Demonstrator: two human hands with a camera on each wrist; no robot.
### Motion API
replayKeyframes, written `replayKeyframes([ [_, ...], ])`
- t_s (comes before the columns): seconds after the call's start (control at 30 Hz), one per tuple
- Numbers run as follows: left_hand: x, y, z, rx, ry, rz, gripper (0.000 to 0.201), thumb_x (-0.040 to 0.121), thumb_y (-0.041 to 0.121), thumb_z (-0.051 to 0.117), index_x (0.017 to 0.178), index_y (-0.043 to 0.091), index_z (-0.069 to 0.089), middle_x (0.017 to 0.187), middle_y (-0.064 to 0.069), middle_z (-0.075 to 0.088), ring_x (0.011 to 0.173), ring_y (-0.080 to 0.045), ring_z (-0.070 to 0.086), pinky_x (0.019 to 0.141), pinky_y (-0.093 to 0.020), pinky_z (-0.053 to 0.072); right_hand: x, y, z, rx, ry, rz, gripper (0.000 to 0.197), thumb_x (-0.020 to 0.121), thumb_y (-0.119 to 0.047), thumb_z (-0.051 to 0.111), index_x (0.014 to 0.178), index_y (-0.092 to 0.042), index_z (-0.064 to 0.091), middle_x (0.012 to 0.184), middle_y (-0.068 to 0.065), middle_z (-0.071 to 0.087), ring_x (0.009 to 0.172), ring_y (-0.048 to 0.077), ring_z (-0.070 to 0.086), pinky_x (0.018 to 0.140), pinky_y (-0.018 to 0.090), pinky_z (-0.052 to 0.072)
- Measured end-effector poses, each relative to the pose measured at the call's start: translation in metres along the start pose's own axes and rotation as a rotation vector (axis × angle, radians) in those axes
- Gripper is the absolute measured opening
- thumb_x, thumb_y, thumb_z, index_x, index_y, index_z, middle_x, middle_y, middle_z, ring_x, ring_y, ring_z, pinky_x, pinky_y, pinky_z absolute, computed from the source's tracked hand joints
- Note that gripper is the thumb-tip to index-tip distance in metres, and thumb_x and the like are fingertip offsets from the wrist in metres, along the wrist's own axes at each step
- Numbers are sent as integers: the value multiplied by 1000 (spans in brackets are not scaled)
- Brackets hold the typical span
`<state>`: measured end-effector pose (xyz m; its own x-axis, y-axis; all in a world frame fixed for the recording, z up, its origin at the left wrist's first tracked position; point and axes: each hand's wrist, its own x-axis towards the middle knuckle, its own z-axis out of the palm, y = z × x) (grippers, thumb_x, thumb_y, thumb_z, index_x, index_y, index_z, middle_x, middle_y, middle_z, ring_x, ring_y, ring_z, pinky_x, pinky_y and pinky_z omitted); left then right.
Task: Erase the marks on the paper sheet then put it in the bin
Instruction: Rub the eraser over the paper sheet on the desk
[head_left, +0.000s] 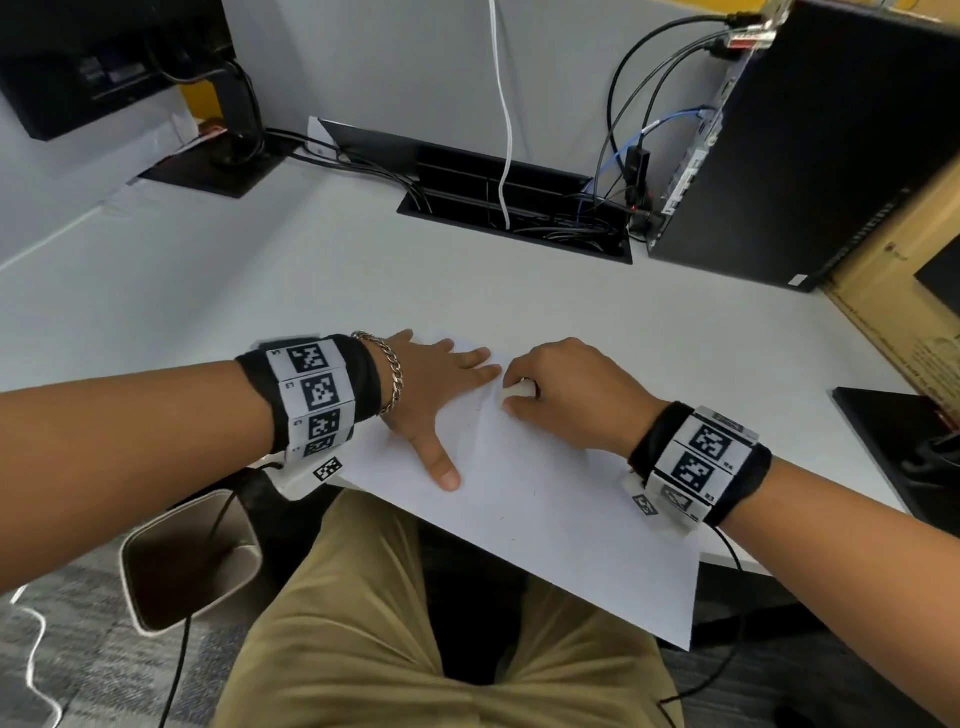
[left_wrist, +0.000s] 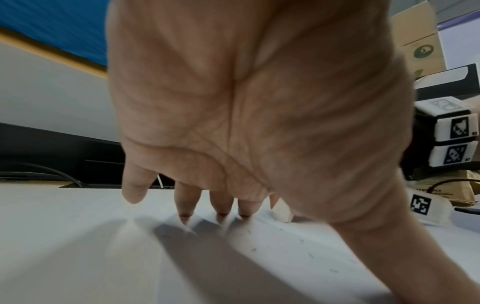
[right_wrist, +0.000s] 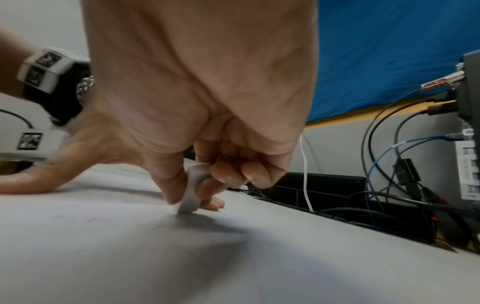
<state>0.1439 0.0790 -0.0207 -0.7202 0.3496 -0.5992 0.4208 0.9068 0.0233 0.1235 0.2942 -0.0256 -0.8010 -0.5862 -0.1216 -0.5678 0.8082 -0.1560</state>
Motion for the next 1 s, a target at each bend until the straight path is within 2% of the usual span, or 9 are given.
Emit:
replayKeyframes([
  [0.1,2,-2,2,9,6,2,148,60,93,70,162,40,-22,171,16,-24,161,-25,-10,125,-67,-4,0,-2,0,-24,5,-18,32,93,-45,60,120,-31,70,110,-3,70,99,21,64,76,32,50],
  [0.23,4,-3,4,11,16,1,148,59,94,70,162,40,-23,171,16,-25,161,-25,-10,124,-68,-4,-15,-13,3,-50,-59,-153,30,96,-45,58,118,-29,71,102,-5,67,91,18,62,75,36,52],
  [0.4,5,-4,4,0,24,2,150,55,96,70,161,43,-22,171,16,-22,162,-26,-8,124,-68,-4,0,-4,-6,-135,19,-131,30,96,-43,56,118,-28,70,105,-5,67,100,21,61,71,29,35],
  [0.47,5,-3,4,10,25,1,150,56,95,70,162,42,-22,172,15,-22,162,-27,-7,124,-68,-4,-2,-7,-6,-145,32,-147,24,97,-41,56,107,-25,70,94,-4,62,97,22,62,70,29,33],
  [0.57,3,-1,2,32,23,-2,148,59,94,69,162,39,-23,171,14,-24,162,-27,-8,124,-68,-4,-18,-17,1,-161,-26,-233,19,96,-41,56,84,-27,57,83,-8,53,84,21,58,67,31,35],
  [0.67,3,-1,2,34,25,-1,148,60,94,69,162,38,-22,171,13,-24,162,-27,-8,124,-68,-4,-16,-16,-1,-174,-25,-263,21,95,-43,56,95,-25,68,89,-7,62,84,18,58,70,29,33],
  [0.77,4,-1,2,26,21,-2,149,57,95,69,162,40,-22,172,14,-23,162,-27,-7,124,-68,-4,-1,-8,-6,-168,35,-197,27,95,-43,56,108,-26,72,97,-5,67,91,21,62,72,27,28],
  [0.9,2,0,2,49,24,-6,148,59,95,69,162,39,-22,172,13,-22,162,-27,-6,124,-69,-3,-8,-13,-1,-159,30,-232,20,93,-39,58,77,-28,58,78,-11,49,75,19,51,69,29,27],
  [1.0,2,1,1,66,23,-5,147,60,95,67,162,37,-23,172,12,-23,162,-28,-6,124,-68,-4,-17,-17,3,-184,-48,-312,21,94,-42,55,93,-26,68,83,-16,52,77,13,49,73,30,33],
])
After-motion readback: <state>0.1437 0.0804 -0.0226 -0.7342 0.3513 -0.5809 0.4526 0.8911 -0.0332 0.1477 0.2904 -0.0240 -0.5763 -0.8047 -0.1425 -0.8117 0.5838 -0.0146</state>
